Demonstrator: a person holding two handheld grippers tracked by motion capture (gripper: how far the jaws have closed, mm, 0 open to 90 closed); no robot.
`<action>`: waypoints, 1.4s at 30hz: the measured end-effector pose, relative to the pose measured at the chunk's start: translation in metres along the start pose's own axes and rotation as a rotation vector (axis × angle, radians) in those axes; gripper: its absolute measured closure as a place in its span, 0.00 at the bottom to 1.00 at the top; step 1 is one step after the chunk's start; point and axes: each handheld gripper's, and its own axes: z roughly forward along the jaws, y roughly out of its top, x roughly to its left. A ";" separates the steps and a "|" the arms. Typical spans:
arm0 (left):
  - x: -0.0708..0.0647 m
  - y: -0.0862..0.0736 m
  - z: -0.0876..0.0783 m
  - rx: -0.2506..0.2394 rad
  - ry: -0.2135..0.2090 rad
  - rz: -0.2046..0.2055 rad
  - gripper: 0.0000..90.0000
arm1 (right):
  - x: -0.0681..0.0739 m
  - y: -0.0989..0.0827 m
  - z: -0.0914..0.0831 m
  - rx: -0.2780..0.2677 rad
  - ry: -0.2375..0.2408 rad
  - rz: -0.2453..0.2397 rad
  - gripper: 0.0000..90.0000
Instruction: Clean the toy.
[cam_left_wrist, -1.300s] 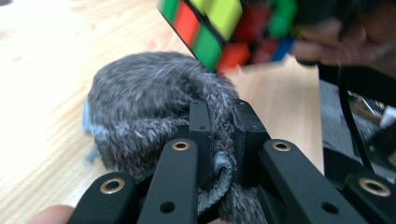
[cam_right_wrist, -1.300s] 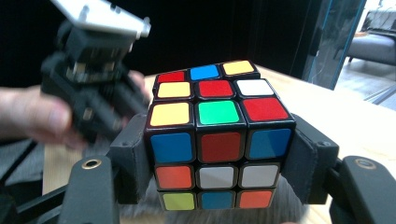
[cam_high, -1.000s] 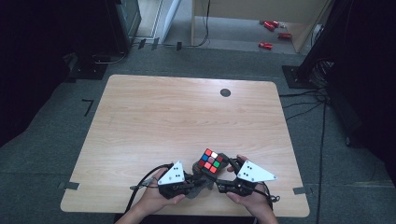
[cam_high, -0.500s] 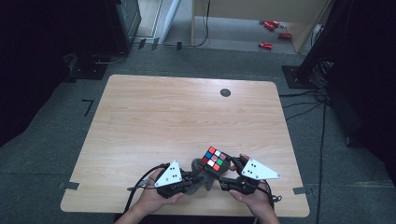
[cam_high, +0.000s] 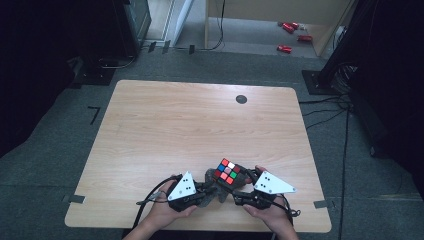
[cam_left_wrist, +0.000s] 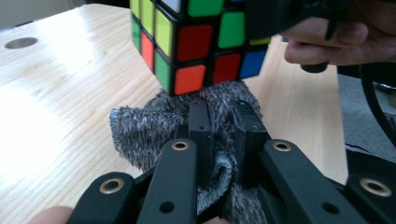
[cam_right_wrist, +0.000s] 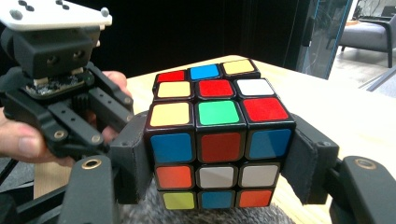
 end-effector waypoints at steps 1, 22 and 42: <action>0.003 0.000 -0.002 -0.003 0.011 -0.011 0.91 | -0.001 -0.001 0.000 -0.001 -0.002 0.002 0.39; 0.019 -0.005 -0.007 0.013 0.063 -0.069 0.81 | -0.005 -0.003 -0.002 0.035 -0.047 -0.019 0.39; 0.000 0.004 -0.004 -0.048 0.161 -0.001 0.37 | 0.018 0.019 0.013 -0.014 -0.074 0.047 0.39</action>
